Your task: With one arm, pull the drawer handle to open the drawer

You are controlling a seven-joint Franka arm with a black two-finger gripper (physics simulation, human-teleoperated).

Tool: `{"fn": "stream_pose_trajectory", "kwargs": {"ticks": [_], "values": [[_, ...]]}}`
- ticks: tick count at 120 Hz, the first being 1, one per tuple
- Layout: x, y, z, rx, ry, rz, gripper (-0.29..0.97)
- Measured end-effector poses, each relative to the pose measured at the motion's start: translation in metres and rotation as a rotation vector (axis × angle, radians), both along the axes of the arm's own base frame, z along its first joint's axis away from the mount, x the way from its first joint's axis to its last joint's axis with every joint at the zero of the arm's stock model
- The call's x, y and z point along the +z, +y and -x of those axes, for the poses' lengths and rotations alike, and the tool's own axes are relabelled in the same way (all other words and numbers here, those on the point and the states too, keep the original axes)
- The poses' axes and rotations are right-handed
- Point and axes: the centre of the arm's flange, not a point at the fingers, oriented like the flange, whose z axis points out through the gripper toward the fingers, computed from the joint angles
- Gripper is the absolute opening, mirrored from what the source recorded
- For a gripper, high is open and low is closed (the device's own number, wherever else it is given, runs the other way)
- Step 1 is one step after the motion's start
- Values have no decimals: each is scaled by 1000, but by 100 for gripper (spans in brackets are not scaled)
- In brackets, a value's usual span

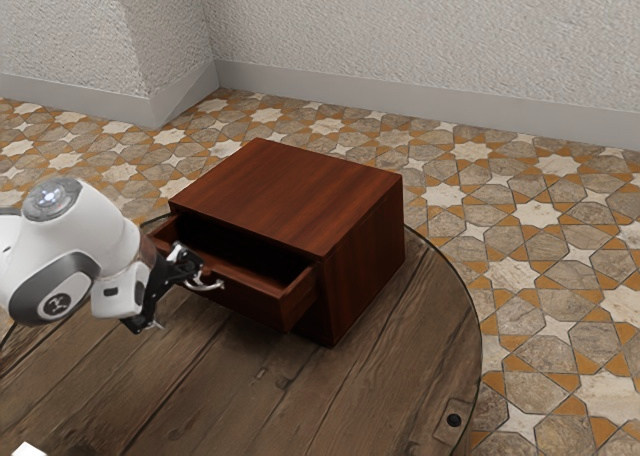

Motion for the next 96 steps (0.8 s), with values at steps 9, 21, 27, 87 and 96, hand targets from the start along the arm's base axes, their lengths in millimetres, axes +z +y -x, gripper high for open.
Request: {"fn": "stream_pose_trajectory", "kwargs": {"ticks": [9, 21, 27, 87, 96], "values": [[-2, -1, 8, 0, 3, 9, 67], [-2, -2, 18, -4, 0, 16, 67], [-1, -3, 22, -1, -3, 24, 66], [8, -4, 52, -6, -3, 43, 62], [7, -4, 56, -5, 7, 44, 64]]}}
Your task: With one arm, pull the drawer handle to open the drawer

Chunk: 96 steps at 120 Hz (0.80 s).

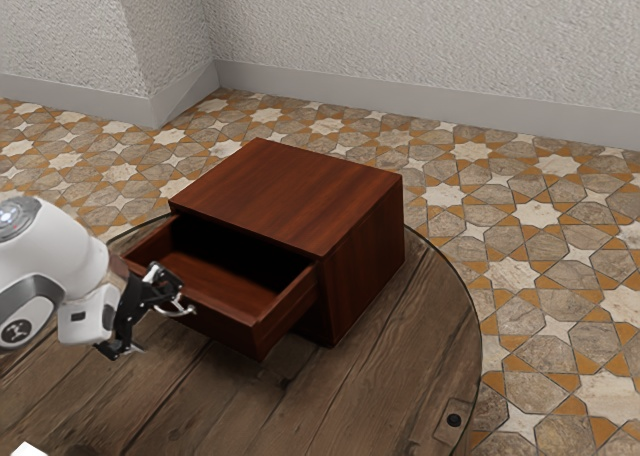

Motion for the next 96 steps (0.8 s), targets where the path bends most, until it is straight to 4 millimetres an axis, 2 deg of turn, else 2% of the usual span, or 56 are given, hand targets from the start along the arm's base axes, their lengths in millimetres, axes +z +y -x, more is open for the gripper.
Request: {"fn": "stream_pose_trajectory", "kwargs": {"ticks": [23, 48, 75, 84, 96], "values": [[3, 1, 7, 0, 13, -3, 62], [2, 2, 13, -4, 36, -14, 70], [6, 3, 20, -4, 56, -25, 64], [7, 4, 23, 1, 65, -22, 66], [6, 15, 25, 24, 81, 0, 66]]}}
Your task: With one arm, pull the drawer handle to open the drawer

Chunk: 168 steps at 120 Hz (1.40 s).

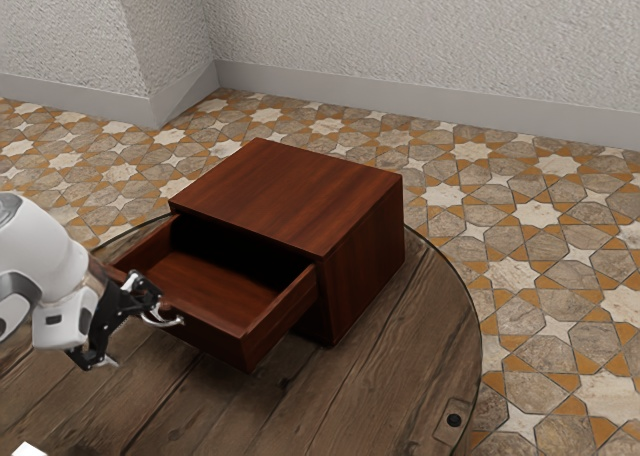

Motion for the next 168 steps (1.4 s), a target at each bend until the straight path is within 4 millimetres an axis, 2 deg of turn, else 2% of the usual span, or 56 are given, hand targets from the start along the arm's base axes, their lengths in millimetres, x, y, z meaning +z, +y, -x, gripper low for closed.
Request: {"fn": "stream_pose_trajectory", "kwargs": {"ticks": [30, 68, 83, 95, 103, 109, 114, 123, 127, 144, 159, 168], "values": [[14, 6, 10, 0, -4, 6, 68], [48, 11, 26, -4, -51, 10, 68], [81, 7, 20, -14, -87, -43, 68], [134, 12, 13, 10, -127, -71, 68], [169, 21, 2, 43, -127, -77, 68], [187, 26, -10, 67, -109, -73, 68], [198, 28, -25, 86, -83, -64, 68], [212, 21, -57, 95, -31, -49, 68], [224, 19, -69, 108, -23, -43, 68], [265, 15, -98, 178, 27, -28, 68], [287, 6, -133, 264, 86, -39, 68], [293, 6, -145, 317, 110, -37, 68]]}}
